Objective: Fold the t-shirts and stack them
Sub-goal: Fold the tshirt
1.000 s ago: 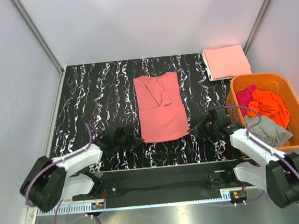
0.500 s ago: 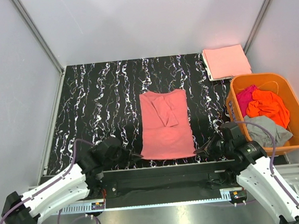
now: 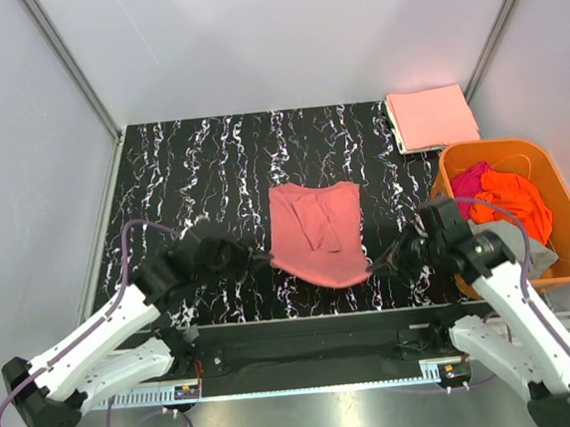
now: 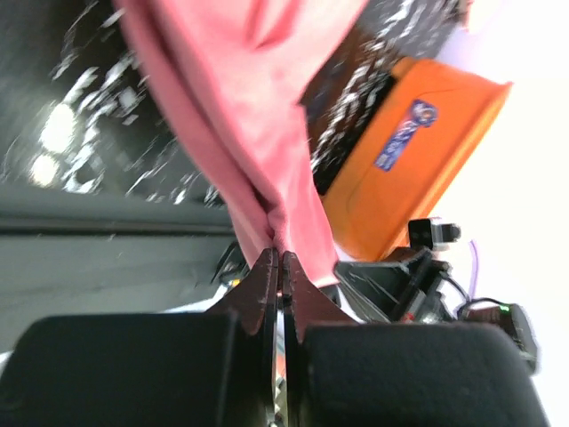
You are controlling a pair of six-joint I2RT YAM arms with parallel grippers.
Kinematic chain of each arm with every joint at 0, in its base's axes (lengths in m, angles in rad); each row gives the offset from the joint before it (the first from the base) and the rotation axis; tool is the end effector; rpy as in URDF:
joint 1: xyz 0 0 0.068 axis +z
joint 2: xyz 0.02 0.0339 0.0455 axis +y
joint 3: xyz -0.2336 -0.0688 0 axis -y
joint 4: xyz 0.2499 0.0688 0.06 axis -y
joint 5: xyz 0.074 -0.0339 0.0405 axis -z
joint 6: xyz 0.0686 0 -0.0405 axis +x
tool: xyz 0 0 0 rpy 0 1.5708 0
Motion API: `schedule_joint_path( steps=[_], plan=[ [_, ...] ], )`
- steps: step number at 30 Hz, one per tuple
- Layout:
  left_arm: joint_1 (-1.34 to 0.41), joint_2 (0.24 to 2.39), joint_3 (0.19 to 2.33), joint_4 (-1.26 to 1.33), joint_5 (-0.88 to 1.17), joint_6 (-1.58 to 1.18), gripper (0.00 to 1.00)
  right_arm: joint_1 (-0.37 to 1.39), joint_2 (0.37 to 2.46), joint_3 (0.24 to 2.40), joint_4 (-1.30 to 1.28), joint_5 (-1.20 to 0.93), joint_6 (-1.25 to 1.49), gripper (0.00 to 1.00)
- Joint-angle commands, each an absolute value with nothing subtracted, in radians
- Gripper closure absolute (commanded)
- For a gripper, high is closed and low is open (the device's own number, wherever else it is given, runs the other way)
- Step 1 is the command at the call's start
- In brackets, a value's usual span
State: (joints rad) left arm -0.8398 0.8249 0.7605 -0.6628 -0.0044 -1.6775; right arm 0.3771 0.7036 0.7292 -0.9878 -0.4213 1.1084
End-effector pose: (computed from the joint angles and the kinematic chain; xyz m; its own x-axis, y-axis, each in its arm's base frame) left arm 0.1479 -0.1645 0.2341 -0.6908 -0.7190 0.0767 -0.5203 0.4208 -0.7431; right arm 0.1461 0.0880 0.2189 -0.8356 0.5475 0.0453 0.4358 0.6105 0.6614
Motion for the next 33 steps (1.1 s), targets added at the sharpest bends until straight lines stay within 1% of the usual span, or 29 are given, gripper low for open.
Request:
schedule_joint_path(
  steps=[1, 4, 7, 9, 14, 26, 31, 33],
  plan=[
    [-0.757, 0.906, 0.873, -0.667, -0.052, -1.531, 1.00, 0.380, 0.837, 0.900, -0.974, -0.391, 1.013, 1.00],
    [-0.669, 0.983, 0.911, -0.638, -0.005, -1.490, 1.00, 0.364, 0.960, 0.972, -0.953, -0.383, 0.968, 1.00],
    [-0.606, 1.063, 0.951, -0.595, 0.029, -1.439, 1.00, 0.327, 1.070, 1.014, -0.917, -0.428, 0.924, 1.00],
    [-0.566, 1.107, 0.986, -0.569, 0.066, -1.408, 1.00, 0.264, 1.142, 1.028, -0.893, -0.488, 0.891, 1.00],
    [-0.528, 1.262, 1.109, -0.551, 0.100, -1.351, 1.00, 0.125, 1.255, 1.098, -0.887, -0.583, 0.818, 1.00],
    [-0.414, 1.532, 1.322, -0.502, 0.172, -1.304, 1.00, 0.057, 1.555, 1.330, -0.865, -0.638, 0.735, 1.00],
    [-0.382, 1.661, 1.402, -0.466, 0.258, -1.287, 1.00, 0.035, 1.640, 1.382, -0.833, -0.643, 0.732, 1.00],
    [-0.368, 1.689, 1.408, -0.408, 0.301, -1.282, 1.00, 0.026, 1.679, 1.388, -0.805, -0.660, 0.727, 1.00]
  ],
)
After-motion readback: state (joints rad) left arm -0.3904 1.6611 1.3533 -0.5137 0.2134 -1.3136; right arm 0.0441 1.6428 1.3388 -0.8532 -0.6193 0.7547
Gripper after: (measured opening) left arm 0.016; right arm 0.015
